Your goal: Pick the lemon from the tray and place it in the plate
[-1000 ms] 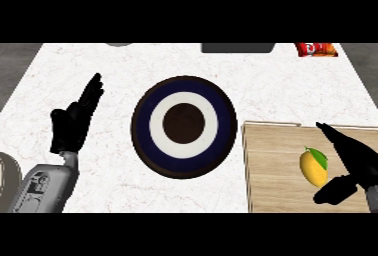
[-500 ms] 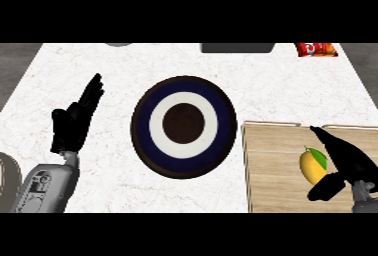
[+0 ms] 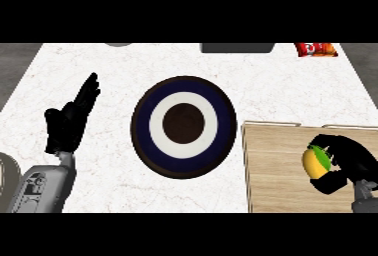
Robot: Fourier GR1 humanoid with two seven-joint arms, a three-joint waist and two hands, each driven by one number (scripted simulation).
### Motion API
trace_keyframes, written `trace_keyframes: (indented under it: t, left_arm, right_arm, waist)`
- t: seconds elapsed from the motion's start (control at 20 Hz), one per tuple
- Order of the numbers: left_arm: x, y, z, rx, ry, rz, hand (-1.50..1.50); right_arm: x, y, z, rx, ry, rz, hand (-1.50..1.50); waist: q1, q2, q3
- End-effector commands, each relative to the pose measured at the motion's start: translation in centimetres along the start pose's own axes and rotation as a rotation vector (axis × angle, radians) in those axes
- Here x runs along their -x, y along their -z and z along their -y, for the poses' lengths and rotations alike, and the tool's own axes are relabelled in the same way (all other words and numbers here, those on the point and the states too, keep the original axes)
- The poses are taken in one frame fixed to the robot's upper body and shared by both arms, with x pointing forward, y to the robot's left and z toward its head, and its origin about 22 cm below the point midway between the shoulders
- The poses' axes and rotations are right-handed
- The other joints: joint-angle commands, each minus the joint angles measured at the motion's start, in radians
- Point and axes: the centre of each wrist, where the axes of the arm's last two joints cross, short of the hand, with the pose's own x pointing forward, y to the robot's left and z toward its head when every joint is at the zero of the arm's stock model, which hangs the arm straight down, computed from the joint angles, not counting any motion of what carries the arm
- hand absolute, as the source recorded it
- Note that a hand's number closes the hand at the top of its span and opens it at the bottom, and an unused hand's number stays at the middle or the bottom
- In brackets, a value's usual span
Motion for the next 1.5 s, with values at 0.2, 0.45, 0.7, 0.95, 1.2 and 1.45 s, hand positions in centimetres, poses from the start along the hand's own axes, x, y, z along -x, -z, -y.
trace_keyframes:
  t: [0.2, 0.45, 0.7, 0.95, 1.2, 1.45]
  left_arm:
    - [1.1, 0.3, -0.1, -0.006, -0.007, 0.011, 0.00]
    - [-0.1, -0.6, -0.3, -0.007, -0.001, -0.005, 0.00]
    - [1.5, 0.6, 1.2, -0.009, -0.016, -0.016, 0.00]
    - [0.4, -0.5, 1.7, 0.009, -0.015, -0.001, 0.00]
    - [-0.9, -0.2, 0.0, 0.000, 0.006, 0.016, 0.00]
    - [0.0, 0.3, 0.6, 0.007, -0.018, -0.005, 0.00]
  right_arm:
    - [-0.8, 0.3, -0.1, 0.140, 0.043, 0.052, 1.50]
    - [0.2, -3.6, -4.3, 0.150, 0.156, 0.027, 1.50]
    - [-1.4, -5.4, -4.9, 0.333, 0.257, 0.106, 1.50]
    - [-1.5, -8.3, -2.3, 0.543, 0.328, 0.261, 1.50]
    - [-6.0, -9.6, 0.3, 0.611, 0.379, 0.455, 1.50]
    - [-11.6, -9.2, 2.9, 0.491, 0.433, 0.531, 1.50]
  waist:
    - [-0.002, 0.000, 0.000]
    - [-0.007, -0.002, 0.000]
    - [-0.020, 0.001, 0.000]
    - [-0.017, -0.003, 0.000]
    - [0.000, -0.002, 0.000]
    - [0.009, 0.002, -0.001]
